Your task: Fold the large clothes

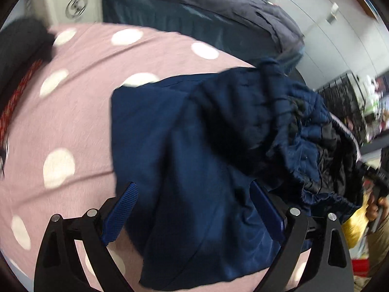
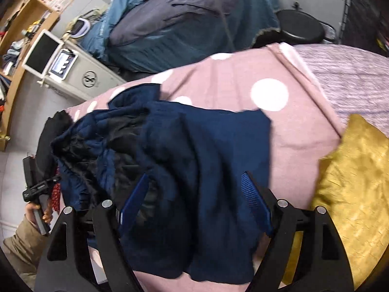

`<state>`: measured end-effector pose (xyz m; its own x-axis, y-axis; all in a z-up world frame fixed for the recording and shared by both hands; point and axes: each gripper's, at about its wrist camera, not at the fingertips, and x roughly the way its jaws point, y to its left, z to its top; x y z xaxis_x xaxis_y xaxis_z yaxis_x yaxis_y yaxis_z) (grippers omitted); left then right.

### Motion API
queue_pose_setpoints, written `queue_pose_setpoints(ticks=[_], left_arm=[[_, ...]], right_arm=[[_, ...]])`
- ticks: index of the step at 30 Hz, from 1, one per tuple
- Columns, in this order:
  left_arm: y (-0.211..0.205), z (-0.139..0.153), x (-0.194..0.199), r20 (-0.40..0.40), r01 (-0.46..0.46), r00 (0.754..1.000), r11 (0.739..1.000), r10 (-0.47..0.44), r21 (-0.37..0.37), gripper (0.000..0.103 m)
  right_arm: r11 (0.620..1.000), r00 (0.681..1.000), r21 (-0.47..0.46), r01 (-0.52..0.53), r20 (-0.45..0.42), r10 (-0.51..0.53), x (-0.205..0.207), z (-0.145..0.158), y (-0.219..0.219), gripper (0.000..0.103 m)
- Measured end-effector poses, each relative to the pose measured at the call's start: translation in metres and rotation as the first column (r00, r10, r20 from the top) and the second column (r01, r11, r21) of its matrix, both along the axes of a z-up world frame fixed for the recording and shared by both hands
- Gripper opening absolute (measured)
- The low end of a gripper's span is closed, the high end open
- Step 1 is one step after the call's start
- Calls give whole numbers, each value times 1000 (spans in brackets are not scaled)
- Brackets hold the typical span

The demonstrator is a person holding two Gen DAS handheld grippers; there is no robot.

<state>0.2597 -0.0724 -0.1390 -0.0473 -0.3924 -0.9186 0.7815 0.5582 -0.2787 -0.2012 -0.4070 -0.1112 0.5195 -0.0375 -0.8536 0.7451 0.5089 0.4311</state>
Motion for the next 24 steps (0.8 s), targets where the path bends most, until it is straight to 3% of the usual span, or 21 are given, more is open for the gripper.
queue_pose_setpoints(ticks=[4, 7, 8, 10, 13, 15, 18, 20, 24], left_arm=[[-23, 2, -10, 58, 26, 998, 999, -27, 26, 91], [-29, 24, -19, 72, 35, 997, 999, -32, -36, 91], [-31, 29, -23, 69, 45, 997, 998, -42, -44, 91], [-38, 27, -27, 72, 46, 996, 999, -47, 9, 92], [-47, 24, -28, 54, 23, 998, 999, -25, 41, 90], [-46, 28, -24, 18, -33, 999, 999, 33, 34, 90], [-38, 37, -18, -37, -110, 993, 994, 111, 3, 90], [-39, 40, -19, -33, -125, 992, 992, 125, 12, 90], [-70, 19, -24, 50, -71, 997, 988, 65, 137, 90]], right_arm=[[999, 998, -31, -9, -64, 7, 19, 0, 5, 78], [996, 994, -79, -33, -107, 24, 27, 12, 14, 78], [994, 984, -100, -54, -172, 36, 31, 14, 20, 78], [990, 974, -108, -94, -215, 69, 36, 14, 28, 78], [982, 953, -104, -159, -277, 125, 47, 12, 47, 65], [978, 929, -131, -160, -355, 104, 51, 11, 53, 62], [984, 925, -130, -121, -375, 64, 47, 13, 56, 53], [989, 928, -101, -109, -366, 65, 44, 12, 57, 44], [988, 902, -82, -130, -423, 84, 51, -7, 57, 27]])
